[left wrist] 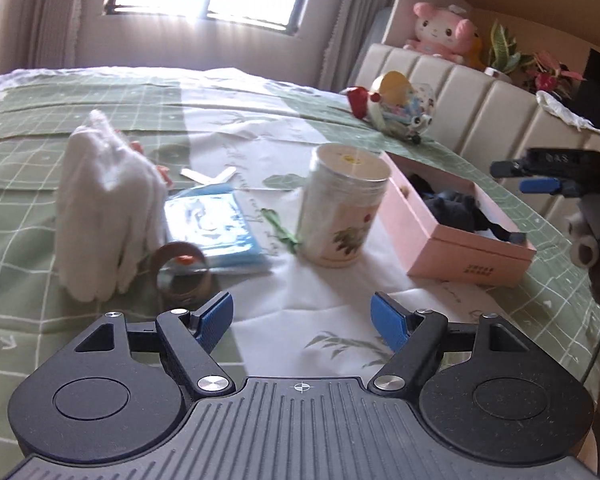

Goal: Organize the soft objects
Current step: 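Lower the plush into the pink box with the left gripper while the right drops the cap in, then grasp the brown ring with the left gripper while the right grasps the white gloves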

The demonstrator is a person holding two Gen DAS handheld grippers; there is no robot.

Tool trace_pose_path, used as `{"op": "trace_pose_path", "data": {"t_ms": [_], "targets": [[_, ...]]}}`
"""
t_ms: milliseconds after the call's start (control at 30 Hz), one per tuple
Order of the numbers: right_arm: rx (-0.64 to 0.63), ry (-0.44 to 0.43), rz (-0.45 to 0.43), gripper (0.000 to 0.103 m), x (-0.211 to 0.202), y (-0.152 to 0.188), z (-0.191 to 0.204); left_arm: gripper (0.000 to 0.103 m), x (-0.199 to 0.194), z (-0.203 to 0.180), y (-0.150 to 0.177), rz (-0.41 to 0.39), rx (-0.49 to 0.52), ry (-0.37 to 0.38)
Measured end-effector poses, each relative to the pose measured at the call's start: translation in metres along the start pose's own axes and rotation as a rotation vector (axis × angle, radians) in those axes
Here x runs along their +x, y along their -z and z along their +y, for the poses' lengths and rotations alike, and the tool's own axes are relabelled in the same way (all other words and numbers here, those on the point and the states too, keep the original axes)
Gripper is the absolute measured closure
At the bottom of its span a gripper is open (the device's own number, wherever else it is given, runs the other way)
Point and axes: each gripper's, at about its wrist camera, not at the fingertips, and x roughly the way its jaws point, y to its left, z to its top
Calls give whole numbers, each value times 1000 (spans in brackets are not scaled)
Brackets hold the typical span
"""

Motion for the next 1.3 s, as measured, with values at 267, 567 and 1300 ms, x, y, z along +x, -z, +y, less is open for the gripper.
{"op": "trace_pose_path", "data": {"t_ms": [267,567,1300], "targets": [[-121,-96,-37,19,-31,75,84,22,-10,46,-5,-48,-107,-103],[-317,-163,6,19,-37,130,140,23,37,49,-13,-46,-86,-189],[-167,-477,191,19,51,-8,290,54,-64,102,4,-70,-140,-200]]}}
